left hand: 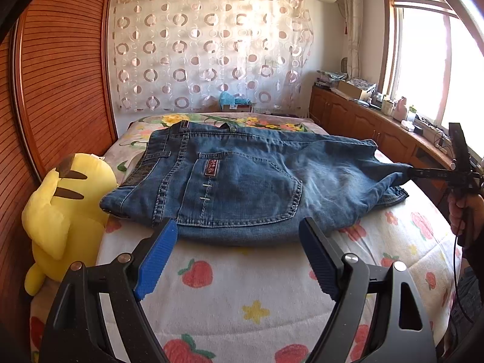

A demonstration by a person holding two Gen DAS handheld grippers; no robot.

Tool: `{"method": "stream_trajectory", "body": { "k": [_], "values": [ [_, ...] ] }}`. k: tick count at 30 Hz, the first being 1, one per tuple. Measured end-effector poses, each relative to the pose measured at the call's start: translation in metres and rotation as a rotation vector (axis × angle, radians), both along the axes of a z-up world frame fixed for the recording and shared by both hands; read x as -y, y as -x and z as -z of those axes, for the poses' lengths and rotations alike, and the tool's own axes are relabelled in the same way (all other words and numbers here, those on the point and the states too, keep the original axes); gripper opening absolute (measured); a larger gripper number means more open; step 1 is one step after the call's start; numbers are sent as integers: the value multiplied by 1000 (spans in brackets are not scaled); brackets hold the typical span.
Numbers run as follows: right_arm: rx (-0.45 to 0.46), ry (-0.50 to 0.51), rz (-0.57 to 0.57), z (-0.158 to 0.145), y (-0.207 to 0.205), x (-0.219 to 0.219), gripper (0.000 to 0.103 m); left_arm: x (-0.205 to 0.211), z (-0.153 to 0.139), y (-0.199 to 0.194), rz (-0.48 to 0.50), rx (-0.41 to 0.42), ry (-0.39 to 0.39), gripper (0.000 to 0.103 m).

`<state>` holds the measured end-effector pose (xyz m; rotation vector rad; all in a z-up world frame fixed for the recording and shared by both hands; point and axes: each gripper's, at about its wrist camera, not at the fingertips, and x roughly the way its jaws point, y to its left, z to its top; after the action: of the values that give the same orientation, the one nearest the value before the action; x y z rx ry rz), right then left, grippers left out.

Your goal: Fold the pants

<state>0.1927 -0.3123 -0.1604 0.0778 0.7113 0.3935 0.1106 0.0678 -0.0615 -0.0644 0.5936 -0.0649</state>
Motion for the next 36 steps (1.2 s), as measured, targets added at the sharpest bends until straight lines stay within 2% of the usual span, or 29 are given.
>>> {"method": "stream_trajectory", "body": {
  "k": [8, 10, 11, 12, 19, 23, 26, 29, 36],
  "values": [
    [-55, 75, 42, 26, 1, -4, 11, -2, 7, -2, -6, -14, 7, 83],
    [-58, 80, 68, 28, -2, -6, 23, -2, 8, -1, -7, -17, 3, 83],
    [-59, 94, 84, 29, -4, -9, 36, -2, 8, -1, -7, -19, 1, 83],
    [-62, 112, 101, 30, -6, -10, 39, -2, 9, -2, -8, -21, 1, 83],
    [-86, 150, 97, 36, -11, -25, 45, -6, 14, -4, -21, -39, 11, 83],
    [-87, 175, 112, 33, -10, -29, 45, -7, 16, -4, -25, -41, 11, 83],
    [-58, 206, 89, 35, -6, -36, 35, -9, 17, -6, -30, -48, 6, 83],
    [-47, 194, 78, 38, -5, -33, 32, -15, 17, -9, -61, -62, -7, 83],
    [-44, 192, 78, 41, -4, -33, 31, -46, 10, -23, -127, -71, -18, 83]
  ]
}}
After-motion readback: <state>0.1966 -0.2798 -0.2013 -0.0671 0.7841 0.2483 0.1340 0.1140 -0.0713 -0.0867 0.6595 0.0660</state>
